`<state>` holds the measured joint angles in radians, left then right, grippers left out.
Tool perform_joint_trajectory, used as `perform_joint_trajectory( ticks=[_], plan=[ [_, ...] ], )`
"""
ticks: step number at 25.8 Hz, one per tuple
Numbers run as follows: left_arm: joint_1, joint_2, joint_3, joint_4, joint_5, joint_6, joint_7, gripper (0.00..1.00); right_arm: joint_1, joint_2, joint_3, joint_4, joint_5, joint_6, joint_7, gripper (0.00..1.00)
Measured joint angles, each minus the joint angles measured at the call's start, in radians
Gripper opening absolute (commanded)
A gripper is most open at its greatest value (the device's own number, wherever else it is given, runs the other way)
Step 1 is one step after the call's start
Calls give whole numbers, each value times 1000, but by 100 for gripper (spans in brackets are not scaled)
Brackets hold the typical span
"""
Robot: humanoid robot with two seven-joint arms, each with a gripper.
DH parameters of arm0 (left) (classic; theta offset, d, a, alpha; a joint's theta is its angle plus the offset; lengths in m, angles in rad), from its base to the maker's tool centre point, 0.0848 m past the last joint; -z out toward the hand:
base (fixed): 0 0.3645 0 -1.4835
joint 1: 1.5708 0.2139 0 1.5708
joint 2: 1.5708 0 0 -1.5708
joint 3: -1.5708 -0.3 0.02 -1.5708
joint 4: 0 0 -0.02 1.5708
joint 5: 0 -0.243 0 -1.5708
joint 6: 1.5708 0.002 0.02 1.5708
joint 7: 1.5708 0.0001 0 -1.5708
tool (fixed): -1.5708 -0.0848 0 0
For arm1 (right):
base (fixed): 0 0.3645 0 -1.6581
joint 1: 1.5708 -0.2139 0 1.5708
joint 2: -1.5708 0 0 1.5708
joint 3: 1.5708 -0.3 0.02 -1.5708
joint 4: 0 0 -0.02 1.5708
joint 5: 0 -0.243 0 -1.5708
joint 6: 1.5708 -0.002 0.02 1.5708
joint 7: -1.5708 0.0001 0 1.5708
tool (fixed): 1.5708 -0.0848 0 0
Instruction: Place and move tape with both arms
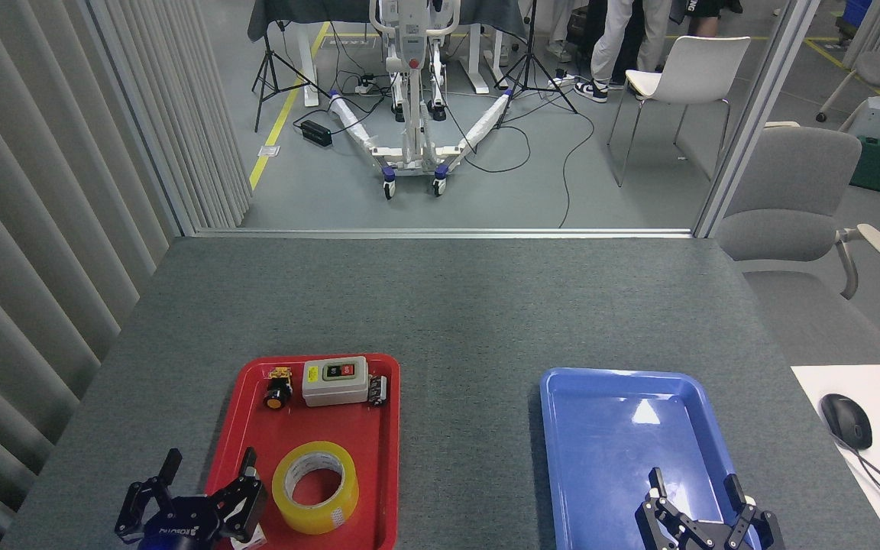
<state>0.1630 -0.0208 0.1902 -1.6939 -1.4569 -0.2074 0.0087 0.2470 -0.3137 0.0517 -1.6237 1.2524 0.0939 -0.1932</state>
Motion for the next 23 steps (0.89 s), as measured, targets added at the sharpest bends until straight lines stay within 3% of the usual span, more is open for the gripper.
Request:
perform_joint_trajectory(
  ticks=[23],
  plan=[
    [-12, -8, 0, 3, 16, 4, -5, 100, 0, -4, 1, 2, 1, 1, 0, 100]
  ],
)
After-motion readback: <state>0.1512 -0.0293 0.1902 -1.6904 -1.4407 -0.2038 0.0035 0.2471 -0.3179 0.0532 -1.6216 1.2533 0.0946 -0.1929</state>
